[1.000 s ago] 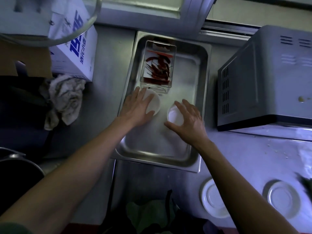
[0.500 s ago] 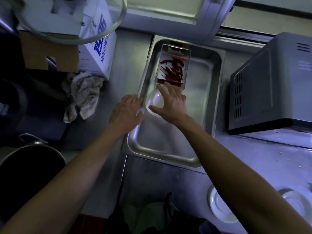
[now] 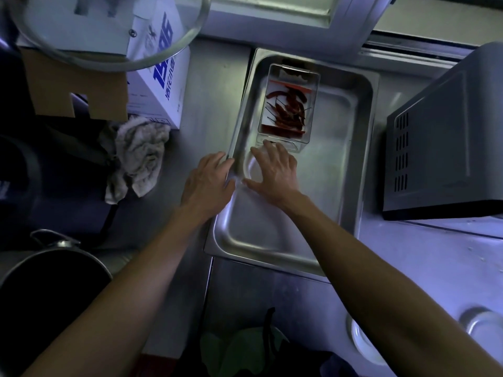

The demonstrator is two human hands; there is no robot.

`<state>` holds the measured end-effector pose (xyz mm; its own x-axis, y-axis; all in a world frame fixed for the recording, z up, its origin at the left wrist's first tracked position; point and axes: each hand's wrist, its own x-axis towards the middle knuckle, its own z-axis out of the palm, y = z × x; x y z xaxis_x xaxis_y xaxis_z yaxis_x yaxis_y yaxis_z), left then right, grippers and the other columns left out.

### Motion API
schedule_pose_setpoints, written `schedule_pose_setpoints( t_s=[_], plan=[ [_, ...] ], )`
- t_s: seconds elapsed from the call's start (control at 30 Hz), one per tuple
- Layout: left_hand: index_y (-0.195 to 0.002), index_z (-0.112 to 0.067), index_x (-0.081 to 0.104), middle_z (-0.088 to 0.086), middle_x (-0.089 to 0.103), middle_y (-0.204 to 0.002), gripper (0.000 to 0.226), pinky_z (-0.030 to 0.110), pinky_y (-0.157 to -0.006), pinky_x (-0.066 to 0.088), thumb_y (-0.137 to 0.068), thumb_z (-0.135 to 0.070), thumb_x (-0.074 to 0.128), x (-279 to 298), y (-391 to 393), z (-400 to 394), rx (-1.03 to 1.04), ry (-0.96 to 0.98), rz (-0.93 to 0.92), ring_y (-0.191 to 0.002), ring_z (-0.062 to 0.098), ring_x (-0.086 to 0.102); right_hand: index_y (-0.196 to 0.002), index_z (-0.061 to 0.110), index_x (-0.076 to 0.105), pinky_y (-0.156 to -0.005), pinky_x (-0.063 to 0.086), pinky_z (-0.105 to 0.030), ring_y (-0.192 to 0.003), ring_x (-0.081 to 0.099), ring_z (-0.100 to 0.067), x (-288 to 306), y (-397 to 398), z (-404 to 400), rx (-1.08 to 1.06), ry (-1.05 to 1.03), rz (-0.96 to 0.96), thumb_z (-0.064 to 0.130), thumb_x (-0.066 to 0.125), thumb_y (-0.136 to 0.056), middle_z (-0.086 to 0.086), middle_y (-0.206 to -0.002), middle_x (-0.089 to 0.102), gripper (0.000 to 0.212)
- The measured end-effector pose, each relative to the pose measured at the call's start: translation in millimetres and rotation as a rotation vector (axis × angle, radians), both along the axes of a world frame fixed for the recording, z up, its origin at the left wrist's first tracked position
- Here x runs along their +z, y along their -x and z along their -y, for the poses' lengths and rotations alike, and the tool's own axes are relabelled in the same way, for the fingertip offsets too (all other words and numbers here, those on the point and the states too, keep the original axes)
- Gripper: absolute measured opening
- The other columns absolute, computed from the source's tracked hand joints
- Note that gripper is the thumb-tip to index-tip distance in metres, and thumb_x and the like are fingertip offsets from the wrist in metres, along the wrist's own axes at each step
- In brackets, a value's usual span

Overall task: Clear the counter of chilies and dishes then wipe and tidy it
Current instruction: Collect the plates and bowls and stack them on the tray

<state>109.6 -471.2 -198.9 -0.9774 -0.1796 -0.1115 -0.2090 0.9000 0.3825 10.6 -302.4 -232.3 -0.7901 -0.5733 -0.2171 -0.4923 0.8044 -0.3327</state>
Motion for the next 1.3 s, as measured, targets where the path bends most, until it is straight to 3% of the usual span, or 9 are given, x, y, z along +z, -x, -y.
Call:
schedule_pose_setpoints(
  t_s=[0.1, 0.27, 0.37, 0.6, 0.7, 0.8, 0.93, 1.3],
  plan=[
    [-0.137, -0.011, 0.055, 0.012, 0.048, -0.146, 0.049, 0.052, -0.104, 0.043, -0.089, -0.024, 0.061, -0.2, 1.4, 0.5, 0.004, -0.023, 0.017, -0.136, 0.031, 0.041, -0.152, 0.033, 0.024, -0.118, 0.019, -0.059, -0.151, 0.007, -0.037, -9.3, -3.6, -0.4, 0.003, -0.006, -0.026, 0.070, 0.058, -0.080, -0.008, -0.165, 0.014, 0.087],
    [-0.138, -0.011, 0.055, 0.012, 0.047, -0.147, 0.050, 0.053, -0.104, 0.043, -0.089, -0.022, 0.063, 1.6, 2.3, 2.6, 0.001, -0.031, 0.011, -0.136, 0.031, 0.040, -0.155, 0.037, 0.008, -0.119, 0.013, -0.059, -0.152, 0.000, -0.037, -17.6, -6.1, -1.0, 0.012, -0.060, -0.041, 0.079, 0.029, -0.082, -0.007, -0.167, 0.004, 0.087],
    [-0.137, -0.012, 0.054, 0.012, 0.047, -0.147, 0.050, 0.052, -0.105, 0.042, -0.090, -0.024, 0.062, 2.9, 0.5, 1.9, 0.004, -0.026, 0.010, -0.136, 0.030, 0.040, -0.156, 0.036, 0.005, -0.120, 0.010, -0.060, -0.153, -0.004, -0.037, -16.5, -5.5, -0.7, 0.022, -0.077, -0.025, 0.082, 0.023, -0.081, -0.006, -0.167, -0.001, 0.089],
    [-0.138, -0.010, 0.054, 0.013, 0.048, -0.145, 0.051, 0.053, -0.104, 0.041, -0.090, -0.024, 0.062, 11.3, -4.6, -7.0, -0.040, -0.031, 0.001, -0.135, 0.032, 0.040, -0.157, 0.030, 0.015, -0.121, -0.003, -0.051, -0.153, -0.012, -0.031, 4.2, -13.7, -11.9, -0.012, -0.031, 0.002, 0.068, 0.044, -0.091, -0.007, -0.167, -0.005, 0.082],
    [-0.140, -0.013, 0.050, 0.011, 0.044, -0.147, 0.053, 0.054, -0.104, 0.041, -0.089, -0.023, 0.058, 20.8, -6.2, -16.9, -0.100, -0.018, 0.029, -0.137, 0.031, 0.036, -0.154, 0.025, 0.025, -0.121, 0.007, -0.049, -0.153, 0.002, -0.031, 17.7, -28.1, -30.8, -0.052, -0.020, -0.004, 0.051, 0.051, -0.095, -0.010, -0.166, 0.011, 0.068],
    [-0.142, -0.015, 0.046, 0.010, 0.043, -0.149, 0.055, 0.052, -0.099, 0.044, -0.089, -0.026, 0.056, 32.7, -9.0, -33.6, -0.203, 0.066, 0.068, -0.136, 0.031, 0.037, -0.152, 0.023, 0.031, -0.119, 0.017, -0.047, -0.152, 0.013, -0.029, 34.0, -43.5, -58.8, -0.104, -0.005, 0.006, 0.046, 0.051, -0.097, -0.009, -0.164, 0.021, 0.062],
    [-0.143, -0.018, 0.045, 0.007, 0.044, -0.150, 0.056, 0.046, -0.099, 0.043, -0.089, -0.029, 0.056, 45.4, -18.0, -60.7, -0.259, 0.158, 0.089, -0.135, 0.029, 0.040, -0.152, 0.024, 0.033, -0.118, 0.022, -0.046, -0.151, 0.018, -0.026, 54.1, -63.5, -98.3, -0.169, 0.002, -0.007, 0.043, 0.052, -0.098, -0.008, -0.163, 0.024, 0.060],
    [-0.139, -0.018, 0.047, 0.004, 0.055, -0.139, 0.050, 0.046, -0.093, 0.048, -0.093, -0.035, 0.055, 61.8, -39.7, -161.8, -0.417, 0.176, 0.105, -0.125, 0.029, 0.050, -0.146, 0.022, 0.044, -0.109, 0.034, -0.043, -0.142, 0.034, -0.028, 85.0, -129.2, -220.0, -0.340, 0.111, -0.064, 0.034, 0.060, -0.093, -0.006, -0.156, 0.038, 0.057]
  ],
)
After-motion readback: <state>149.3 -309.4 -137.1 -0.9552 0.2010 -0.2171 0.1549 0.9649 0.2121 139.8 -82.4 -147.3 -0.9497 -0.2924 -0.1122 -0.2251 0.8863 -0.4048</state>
